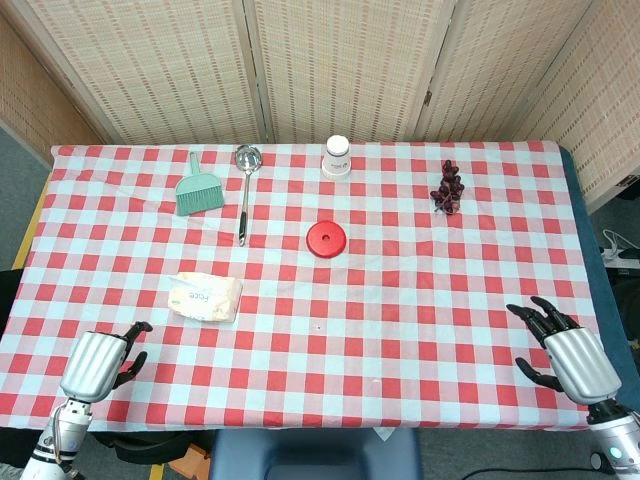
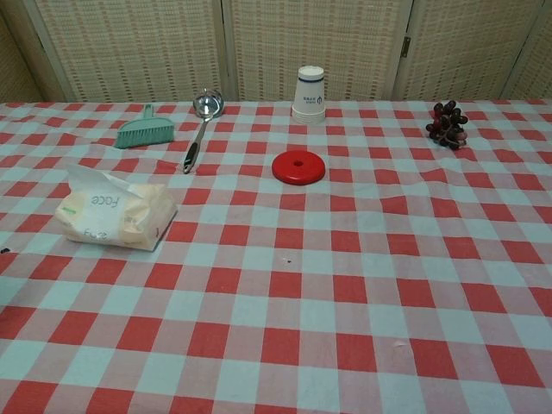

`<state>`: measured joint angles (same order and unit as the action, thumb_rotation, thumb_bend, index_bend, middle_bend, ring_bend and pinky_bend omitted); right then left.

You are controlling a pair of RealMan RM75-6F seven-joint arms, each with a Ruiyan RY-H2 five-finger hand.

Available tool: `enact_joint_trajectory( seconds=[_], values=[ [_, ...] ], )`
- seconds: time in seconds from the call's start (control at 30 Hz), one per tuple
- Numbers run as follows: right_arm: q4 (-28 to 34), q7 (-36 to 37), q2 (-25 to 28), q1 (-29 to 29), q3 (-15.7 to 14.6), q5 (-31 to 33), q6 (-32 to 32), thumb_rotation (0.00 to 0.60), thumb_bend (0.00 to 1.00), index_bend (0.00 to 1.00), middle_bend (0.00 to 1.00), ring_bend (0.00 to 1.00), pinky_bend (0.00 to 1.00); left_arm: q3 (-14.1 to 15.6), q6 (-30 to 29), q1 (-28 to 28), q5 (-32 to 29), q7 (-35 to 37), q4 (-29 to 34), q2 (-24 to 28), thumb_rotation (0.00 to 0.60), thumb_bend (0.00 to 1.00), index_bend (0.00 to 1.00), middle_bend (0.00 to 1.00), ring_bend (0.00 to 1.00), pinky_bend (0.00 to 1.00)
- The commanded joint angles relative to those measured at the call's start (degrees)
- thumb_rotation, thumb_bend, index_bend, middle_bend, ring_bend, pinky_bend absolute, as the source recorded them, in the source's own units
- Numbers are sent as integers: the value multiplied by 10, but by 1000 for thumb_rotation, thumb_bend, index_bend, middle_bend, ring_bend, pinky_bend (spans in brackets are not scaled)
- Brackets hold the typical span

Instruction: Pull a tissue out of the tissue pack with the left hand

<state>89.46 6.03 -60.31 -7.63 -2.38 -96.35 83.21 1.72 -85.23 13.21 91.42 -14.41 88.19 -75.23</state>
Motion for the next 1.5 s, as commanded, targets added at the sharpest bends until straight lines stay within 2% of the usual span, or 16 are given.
enact_joint_trajectory(
  seconds=[0.03, 0.2, 0.37, 0.5, 0.73, 0.83, 1.03, 1.2, 1.33, 1.43, 1.5],
  values=[
    [1, 1, 1, 1, 0, 1, 1, 600, 197, 162, 238, 80, 324, -3, -4, -3, 4, -12, -3, -4, 600, 378, 372, 867, 849, 996],
    [1, 10, 3, 3, -3, -9, 11, 600, 196, 162, 238, 80, 324, -4, 4, -3, 3, -16, -6, -7, 600, 379, 361, 870, 849, 996],
    [-3, 18, 2, 3, 0, -6, 12, 600, 197, 162, 238, 80, 324, -33, 16, 18, -3, -25, -38, -35, 600, 383, 332, 881, 850, 996],
    [-1, 16, 5, 1, -3, -7, 4, 600, 197, 163, 238, 80, 324, -58, 59, 54, -15, -33, -58, -60, 600, 382, 290, 883, 849, 997],
    [-3, 20, 5, 0, -4, -9, 5, 600, 197, 162, 238, 80, 324, -88, 173, 132, -51, -20, -117, -103, 600, 385, 285, 884, 849, 993],
    [-2, 17, 5, -2, -4, -8, -1, 600, 197, 163, 238, 80, 324, -102, 202, 156, -69, -16, -148, -124, 600, 385, 285, 884, 849, 991],
    [-1, 13, 6, -3, -6, -9, -3, 600, 197, 163, 238, 80, 324, -120, 224, 187, -94, -9, -202, -163, 600, 388, 273, 884, 849, 991],
    [-1, 15, 6, -3, -5, -8, -3, 600, 196, 162, 238, 80, 324, -123, 226, 198, -101, -8, -227, -179, 600, 388, 274, 884, 850, 992],
    [-1, 16, 6, -2, -5, -9, -2, 600, 196, 162, 238, 80, 324, -122, 226, 200, -107, -11, -234, -184, 600, 403, 362, 885, 849, 992],
    [-2, 16, 6, -2, -6, -10, -1, 600, 196, 163, 238, 80, 324, -123, 226, 200, -116, -15, -239, -189, 600, 485, 558, 893, 849, 992],
    [-2, 13, 6, -3, -6, -9, -5, 600, 196, 163, 238, 80, 324, -128, 220, 196, -130, -19, -239, -193, 600, 523, 611, 908, 849, 991]
  ],
)
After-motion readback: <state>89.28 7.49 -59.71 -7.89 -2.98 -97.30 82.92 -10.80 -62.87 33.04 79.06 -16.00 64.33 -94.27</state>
